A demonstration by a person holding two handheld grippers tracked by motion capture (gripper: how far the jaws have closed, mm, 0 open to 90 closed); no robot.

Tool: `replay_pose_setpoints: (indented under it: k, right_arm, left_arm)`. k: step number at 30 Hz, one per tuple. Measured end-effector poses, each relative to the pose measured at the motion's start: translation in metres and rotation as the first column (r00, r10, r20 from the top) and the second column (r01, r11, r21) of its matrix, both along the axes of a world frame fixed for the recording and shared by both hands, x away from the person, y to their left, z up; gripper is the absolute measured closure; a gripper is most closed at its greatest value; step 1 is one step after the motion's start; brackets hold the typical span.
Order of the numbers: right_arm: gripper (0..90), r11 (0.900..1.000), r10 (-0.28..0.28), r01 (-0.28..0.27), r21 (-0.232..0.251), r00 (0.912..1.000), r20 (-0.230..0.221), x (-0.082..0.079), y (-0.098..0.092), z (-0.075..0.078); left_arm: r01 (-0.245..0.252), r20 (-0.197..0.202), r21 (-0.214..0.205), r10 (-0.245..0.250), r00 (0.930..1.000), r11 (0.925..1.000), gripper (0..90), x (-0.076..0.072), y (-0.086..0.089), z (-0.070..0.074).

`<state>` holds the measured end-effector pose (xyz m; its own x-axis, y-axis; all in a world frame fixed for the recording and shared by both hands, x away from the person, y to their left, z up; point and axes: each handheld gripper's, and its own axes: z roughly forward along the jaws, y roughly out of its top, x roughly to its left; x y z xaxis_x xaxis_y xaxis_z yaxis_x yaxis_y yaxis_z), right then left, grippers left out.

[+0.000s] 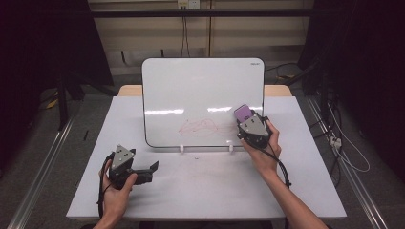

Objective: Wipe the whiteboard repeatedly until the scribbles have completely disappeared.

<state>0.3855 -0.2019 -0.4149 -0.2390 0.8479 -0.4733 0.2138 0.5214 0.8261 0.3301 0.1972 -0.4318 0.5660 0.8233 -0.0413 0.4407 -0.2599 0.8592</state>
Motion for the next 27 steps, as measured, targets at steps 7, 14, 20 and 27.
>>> replay_pose_setpoints:
  k: [7, 14, 20, 27]
  right_arm:
    - [41.6, 0.9978, 0.060, -0.061, -0.025, 0.9980, -0.017, -0.008, 0.020, -0.011]
    - [41.6, 0.9934, 0.111, -0.112, -0.027, 0.9935, -0.027, -0.013, 0.037, -0.019]
    - [41.6, 0.9943, 0.104, -0.104, -0.021, 0.9943, -0.023, -0.010, 0.032, -0.015]
    - [41.6, 0.9995, 0.013, -0.013, 0.029, 0.9999, 0.011, 0.003, 0.001, 0.001]
  left_arm:
    - [0.002, 0.000, 0.001, -0.002, 1.0000, 1.0000, 5.1, 0.000, -0.001, 0.000]
    - [0.004, -0.003, 0.003, -0.004, 1.0000, 1.0000, 5.1, 0.000, -0.001, 0.000]
    - [0.002, -0.001, 0.005, -0.002, 1.0000, 1.0000, 5.1, -0.001, 0.000, 0.000]
    - [-0.002, -0.001, 0.003, 0.002, 1.0000, 1.0000, 5.1, 0.000, 0.001, 0.000]
